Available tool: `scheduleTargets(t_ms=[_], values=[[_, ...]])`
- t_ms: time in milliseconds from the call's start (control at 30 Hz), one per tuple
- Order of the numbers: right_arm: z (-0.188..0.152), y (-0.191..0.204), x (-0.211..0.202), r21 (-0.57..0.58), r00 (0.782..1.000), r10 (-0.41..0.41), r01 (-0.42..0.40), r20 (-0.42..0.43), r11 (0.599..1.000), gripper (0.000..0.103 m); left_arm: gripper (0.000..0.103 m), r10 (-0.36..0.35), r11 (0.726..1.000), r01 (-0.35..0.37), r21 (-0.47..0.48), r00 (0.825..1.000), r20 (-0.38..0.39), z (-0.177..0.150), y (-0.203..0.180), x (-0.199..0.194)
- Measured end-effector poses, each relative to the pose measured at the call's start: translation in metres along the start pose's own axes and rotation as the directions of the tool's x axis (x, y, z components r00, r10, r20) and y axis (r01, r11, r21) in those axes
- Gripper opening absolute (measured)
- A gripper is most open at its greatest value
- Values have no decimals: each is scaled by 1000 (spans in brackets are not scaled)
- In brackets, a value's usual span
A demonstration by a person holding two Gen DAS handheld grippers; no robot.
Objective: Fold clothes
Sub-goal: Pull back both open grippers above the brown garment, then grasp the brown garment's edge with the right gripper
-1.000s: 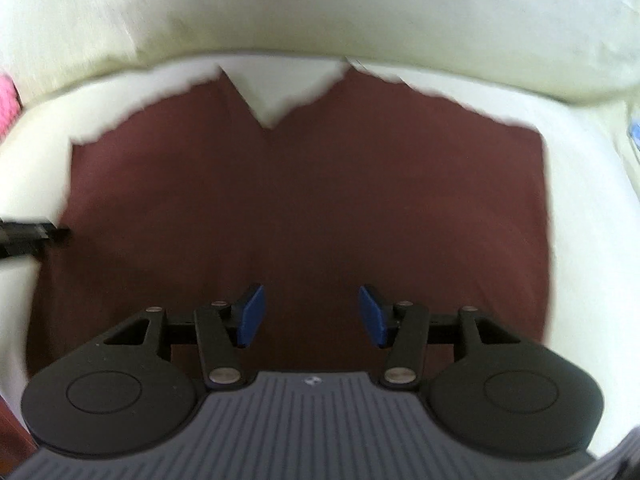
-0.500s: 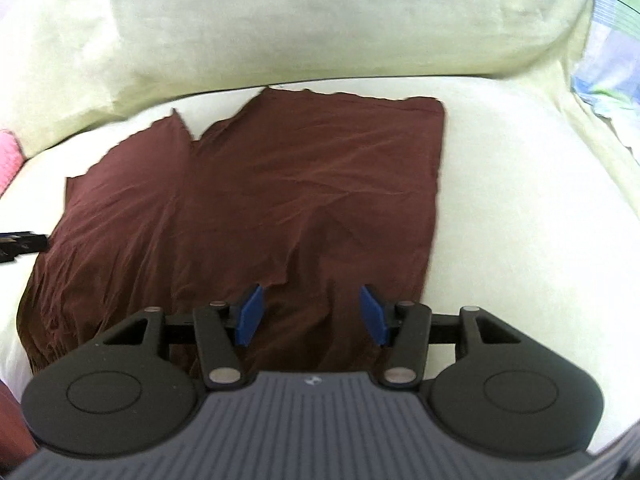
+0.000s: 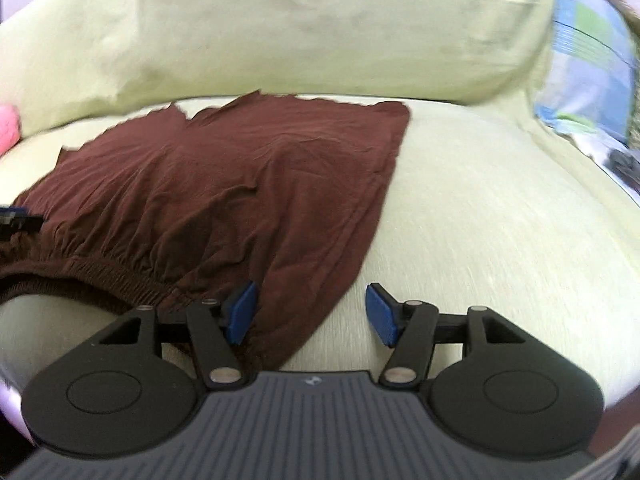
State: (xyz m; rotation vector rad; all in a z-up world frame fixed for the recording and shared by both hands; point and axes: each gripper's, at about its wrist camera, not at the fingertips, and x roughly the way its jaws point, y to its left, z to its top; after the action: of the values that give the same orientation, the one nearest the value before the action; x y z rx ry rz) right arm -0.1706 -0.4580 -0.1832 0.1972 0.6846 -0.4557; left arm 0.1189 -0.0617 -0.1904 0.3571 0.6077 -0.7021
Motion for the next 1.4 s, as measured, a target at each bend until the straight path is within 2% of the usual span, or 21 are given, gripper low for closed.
scheduleTargets(t_ms=[100,200,233,300,333,467,567,667,733,833,900,967,1167,1400], values=[[2,-4,-19,59,999,-21,24,-42,998,56,49,41,999,-40,14,998,-48,7,-7,-22],[10,-2,-52,75,999,-33,33,3,997,55,50,39,998,-39,57,999,1,5,-19,-60],[11,-3,-68,89,998,-36,32,41,996,53,50,24,998,-24,60,1000,0,6,-27,-70],[10,-7,-87,121,998,-8,0,62,993,40,51,-21,998,21,66,1000,-4,7,-40,-76],[9,-11,-96,140,997,32,-43,75,989,30,52,-65,995,65,79,998,0,10,-53,-80],[2,-38,-104,254,988,118,-141,105,957,21,52,-164,977,161,138,986,13,18,-105,-79],[0,-66,-84,383,975,190,-219,112,897,21,54,-258,947,248,206,966,23,25,-154,-75],[1,-86,-64,464,960,254,-281,120,840,21,54,-292,921,273,276,956,29,29,-199,-67],[7,-106,-39,537,940,316,-334,128,775,21,54,-312,908,291,303,950,23,32,-221,-60],[11,-125,-12,616,917,377,-373,132,693,21,54,-301,912,276,304,953,35,39,-238,-51],[13,-139,14,683,884,447,-412,139,603,21,54,-293,919,276,283,956,21,44,-241,-43],[15,-148,31,718,864,484,-423,137,552,21,54,-299,921,290,259,954,-6,49,-246,-35],[26,-165,64,742,845,525,-418,104,525,21,54,-294,924,292,248,955,-33,51,-260,-22],[28,-165,80,743,840,539,-396,56,540,21,54,-263,932,276,233,961,-85,40,-264,-8]])
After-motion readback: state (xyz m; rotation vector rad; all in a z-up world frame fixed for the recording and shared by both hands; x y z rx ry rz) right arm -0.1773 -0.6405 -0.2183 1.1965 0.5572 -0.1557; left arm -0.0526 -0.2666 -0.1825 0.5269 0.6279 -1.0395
